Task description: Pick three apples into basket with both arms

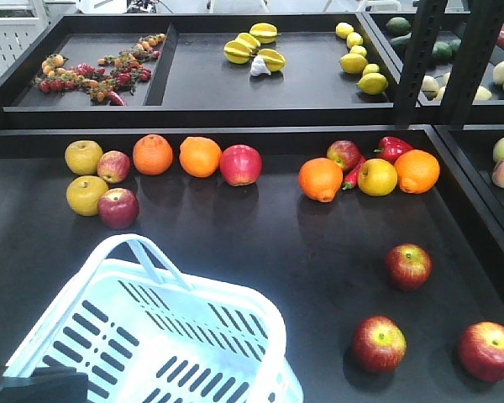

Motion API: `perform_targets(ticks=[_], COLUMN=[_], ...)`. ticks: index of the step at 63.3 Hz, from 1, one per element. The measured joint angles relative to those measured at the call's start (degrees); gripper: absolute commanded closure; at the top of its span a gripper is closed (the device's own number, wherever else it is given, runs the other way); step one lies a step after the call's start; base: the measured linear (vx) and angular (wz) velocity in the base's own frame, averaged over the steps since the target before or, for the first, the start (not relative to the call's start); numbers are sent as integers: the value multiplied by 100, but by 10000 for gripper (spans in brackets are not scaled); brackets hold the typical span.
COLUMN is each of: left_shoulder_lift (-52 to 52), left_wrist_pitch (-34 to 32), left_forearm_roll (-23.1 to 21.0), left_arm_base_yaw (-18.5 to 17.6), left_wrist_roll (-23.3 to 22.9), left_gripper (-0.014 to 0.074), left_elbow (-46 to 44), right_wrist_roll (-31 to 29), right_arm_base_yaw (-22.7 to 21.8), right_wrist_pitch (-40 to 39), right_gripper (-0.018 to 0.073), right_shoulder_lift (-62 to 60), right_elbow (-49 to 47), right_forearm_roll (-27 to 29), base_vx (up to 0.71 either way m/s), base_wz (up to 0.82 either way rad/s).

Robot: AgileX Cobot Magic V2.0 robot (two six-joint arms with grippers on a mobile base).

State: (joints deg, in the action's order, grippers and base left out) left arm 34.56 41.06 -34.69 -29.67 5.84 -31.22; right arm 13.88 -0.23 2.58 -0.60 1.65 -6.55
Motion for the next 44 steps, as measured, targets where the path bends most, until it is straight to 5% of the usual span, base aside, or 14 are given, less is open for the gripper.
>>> perform_targets(ticks=[44], left_shoulder_lift=[0], left_wrist_pitch=[0], left_forearm_roll=[0], left_arm_base_yaw=[0], left_wrist_roll=[0], left_gripper=[603], left_elbow=[0], right_wrist_roll=[0], right_arm_base_yaw=[0], right_wrist_pitch=[0], right_gripper=[561], right_shoulder_lift=[0], right_elbow=[0], right_forearm_roll=[0], base_vx=[0], base_wz=[0])
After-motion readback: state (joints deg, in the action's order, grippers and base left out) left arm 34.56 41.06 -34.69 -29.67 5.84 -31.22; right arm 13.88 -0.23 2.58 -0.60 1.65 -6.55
